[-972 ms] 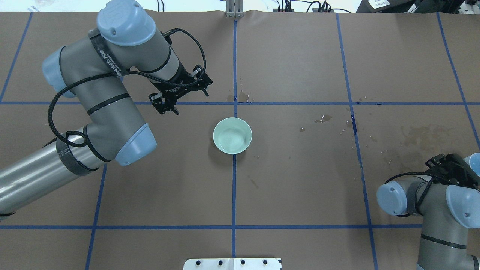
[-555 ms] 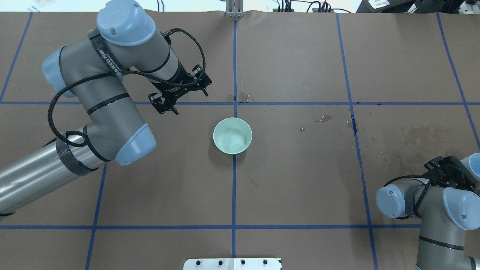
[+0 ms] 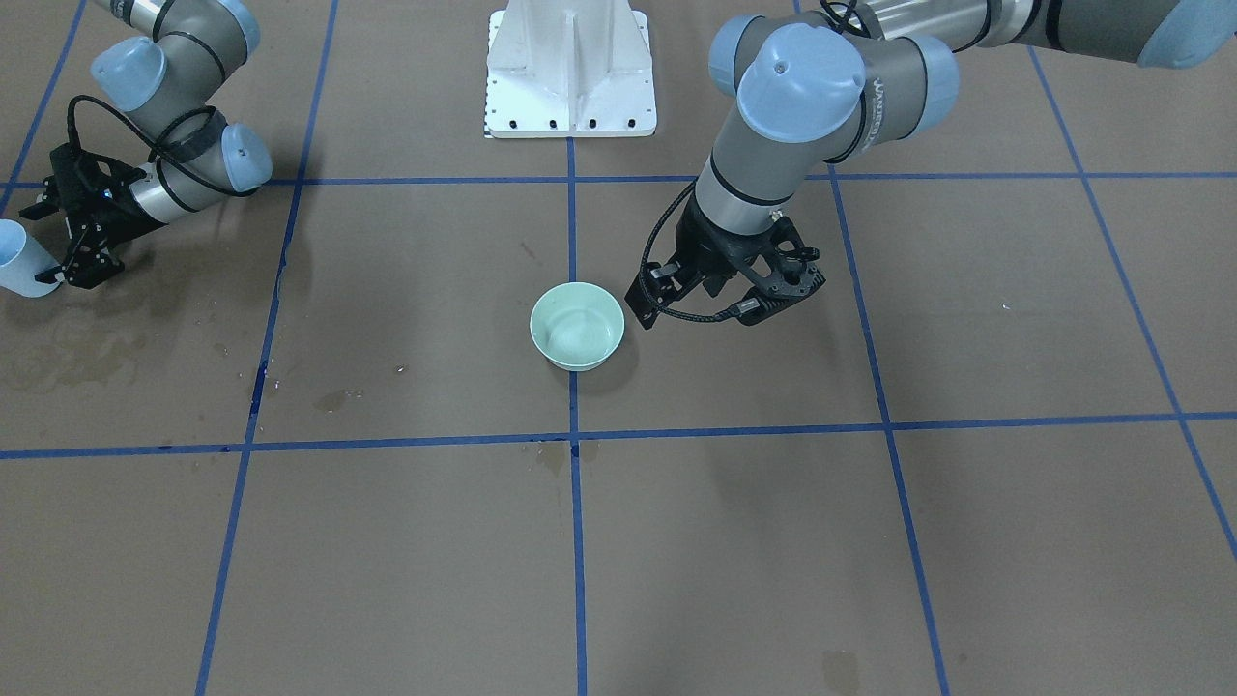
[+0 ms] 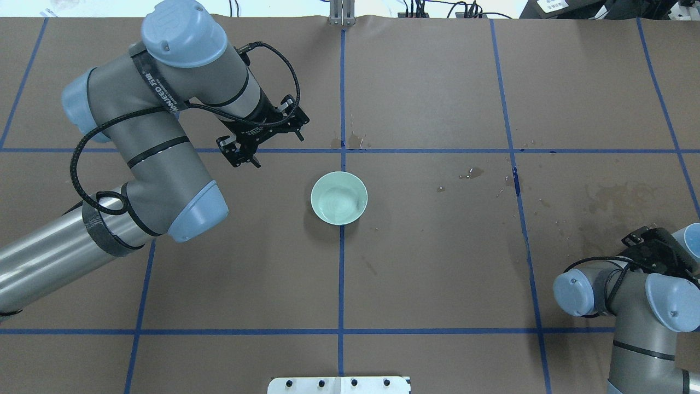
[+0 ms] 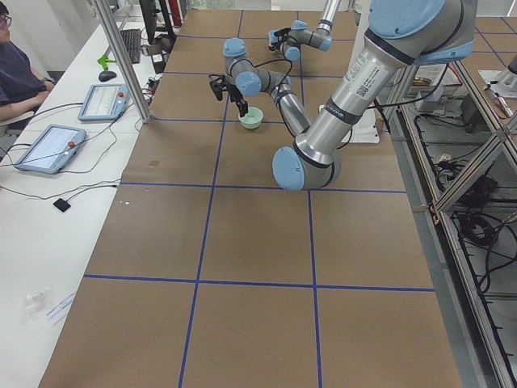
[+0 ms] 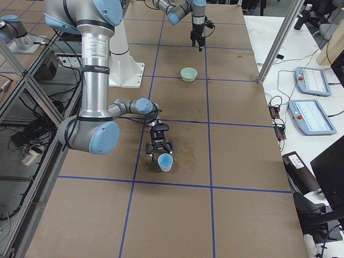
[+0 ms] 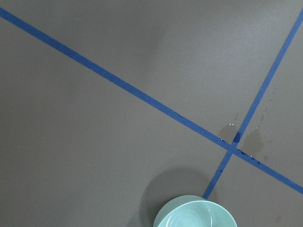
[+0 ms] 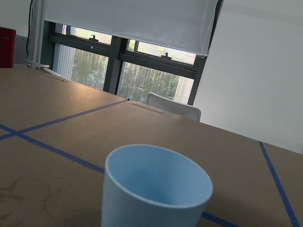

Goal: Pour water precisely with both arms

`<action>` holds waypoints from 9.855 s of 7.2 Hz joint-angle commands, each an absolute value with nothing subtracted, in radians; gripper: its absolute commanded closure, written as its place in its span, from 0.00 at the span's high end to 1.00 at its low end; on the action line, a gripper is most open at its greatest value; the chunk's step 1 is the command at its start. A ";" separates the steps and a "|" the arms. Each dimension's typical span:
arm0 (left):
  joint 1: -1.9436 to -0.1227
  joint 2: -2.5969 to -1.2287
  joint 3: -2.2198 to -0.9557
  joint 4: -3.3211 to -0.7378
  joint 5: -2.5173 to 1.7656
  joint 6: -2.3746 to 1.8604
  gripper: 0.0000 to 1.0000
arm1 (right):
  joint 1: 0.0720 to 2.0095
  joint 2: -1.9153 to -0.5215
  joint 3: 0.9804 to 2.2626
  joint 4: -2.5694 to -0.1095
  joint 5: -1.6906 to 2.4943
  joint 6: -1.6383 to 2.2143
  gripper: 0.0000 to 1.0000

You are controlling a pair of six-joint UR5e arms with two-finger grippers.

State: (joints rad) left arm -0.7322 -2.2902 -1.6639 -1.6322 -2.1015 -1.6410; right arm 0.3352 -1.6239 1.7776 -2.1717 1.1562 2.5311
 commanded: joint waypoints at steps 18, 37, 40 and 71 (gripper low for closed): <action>-0.758 -2.292 -1.703 -1.632 -2.102 -1.568 1.00 | 0.805 -1.631 1.911 -1.719 1.034 1.580 0.00; -1.025 -2.037 -1.884 -1.416 -2.102 -0.947 1.00 | 0.415 -1.292 1.796 -0.454 1.313 0.646 0.00; -1.032 -2.014 -1.884 -1.419 -2.102 -0.942 1.00 | 0.335 -1.282 1.767 -0.471 1.308 0.562 0.00; -1.069 -1.934 -1.888 -1.422 -2.106 -0.850 1.00 | 0.431 -0.828 1.693 -1.616 1.697 0.478 0.00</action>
